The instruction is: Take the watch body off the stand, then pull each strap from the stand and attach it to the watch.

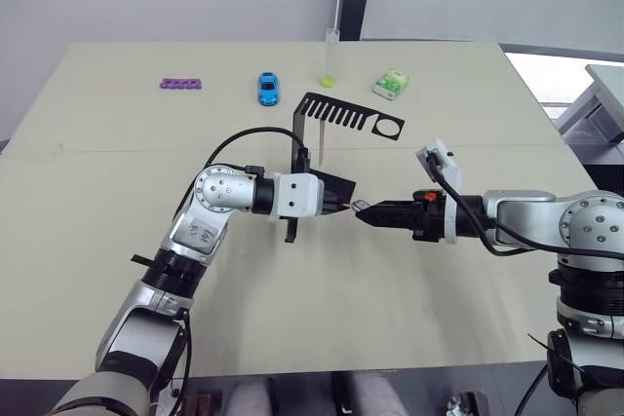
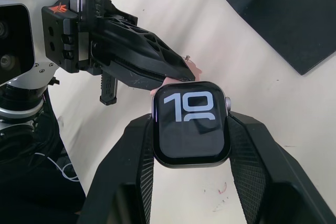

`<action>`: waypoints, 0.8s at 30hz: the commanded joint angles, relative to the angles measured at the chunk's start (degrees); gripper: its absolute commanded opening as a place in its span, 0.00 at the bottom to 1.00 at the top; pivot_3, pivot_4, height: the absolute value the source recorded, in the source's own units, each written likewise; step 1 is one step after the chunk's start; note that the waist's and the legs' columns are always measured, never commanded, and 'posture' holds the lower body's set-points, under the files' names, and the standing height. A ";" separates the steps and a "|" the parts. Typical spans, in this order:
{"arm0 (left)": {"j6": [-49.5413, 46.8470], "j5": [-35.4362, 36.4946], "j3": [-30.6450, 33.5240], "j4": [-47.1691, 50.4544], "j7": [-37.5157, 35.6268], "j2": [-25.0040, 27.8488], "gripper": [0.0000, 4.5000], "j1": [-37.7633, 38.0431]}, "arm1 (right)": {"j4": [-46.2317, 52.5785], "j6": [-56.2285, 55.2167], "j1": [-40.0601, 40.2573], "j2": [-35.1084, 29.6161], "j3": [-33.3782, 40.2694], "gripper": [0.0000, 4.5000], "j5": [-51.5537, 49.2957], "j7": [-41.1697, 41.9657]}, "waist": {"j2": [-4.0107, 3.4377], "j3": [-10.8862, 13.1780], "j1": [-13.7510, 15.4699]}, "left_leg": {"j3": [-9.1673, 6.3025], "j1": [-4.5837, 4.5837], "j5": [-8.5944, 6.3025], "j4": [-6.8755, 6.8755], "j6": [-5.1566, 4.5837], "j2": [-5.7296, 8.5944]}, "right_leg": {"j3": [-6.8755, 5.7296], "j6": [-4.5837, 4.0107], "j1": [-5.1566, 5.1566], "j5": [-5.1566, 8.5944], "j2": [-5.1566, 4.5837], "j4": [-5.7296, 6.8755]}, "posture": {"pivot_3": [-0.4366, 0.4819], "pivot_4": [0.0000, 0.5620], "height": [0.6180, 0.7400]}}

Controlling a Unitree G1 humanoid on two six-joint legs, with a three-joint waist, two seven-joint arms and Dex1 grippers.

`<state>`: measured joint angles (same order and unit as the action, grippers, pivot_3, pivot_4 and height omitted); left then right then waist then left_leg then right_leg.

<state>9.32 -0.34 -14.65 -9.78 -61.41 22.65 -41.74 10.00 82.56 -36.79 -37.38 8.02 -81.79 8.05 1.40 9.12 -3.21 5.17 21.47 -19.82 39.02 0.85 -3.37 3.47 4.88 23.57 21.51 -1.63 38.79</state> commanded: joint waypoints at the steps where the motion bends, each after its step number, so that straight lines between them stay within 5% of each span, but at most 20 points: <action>1: 1.28 0.81 -1.68 2.68 0.67 -2.19 0.00 -1.67 | 3.65 -0.41 -1.18 1.44 -1.21 0.34 -3.25 0.70 | 0.00 0.00 0.00 | 0.00 0.00 0.00 0.00 0.00 0.00 | 0.00 0.00 0.00 0.00 0.00 0.00 | 0.48 0.27 1.00; 24: 1.44 0.58 -1.77 1.88 0.87 -2.53 0.00 -2.24 | 3.51 -0.31 -1.68 1.32 -1.12 0.34 -3.93 0.73 | 0.00 0.00 0.00 | 0.00 0.00 0.00 0.00 0.00 0.00 | 0.00 0.00 0.00 0.00 0.00 0.00 | 0.48 0.27 1.00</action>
<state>9.33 -0.38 -14.69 -9.86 -61.41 22.64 -41.76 10.01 82.56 -36.79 -37.41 8.03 -81.82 7.96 1.40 9.12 -3.21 5.17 21.47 -19.82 39.02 0.85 -3.38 3.47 4.88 23.57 21.51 -1.63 38.80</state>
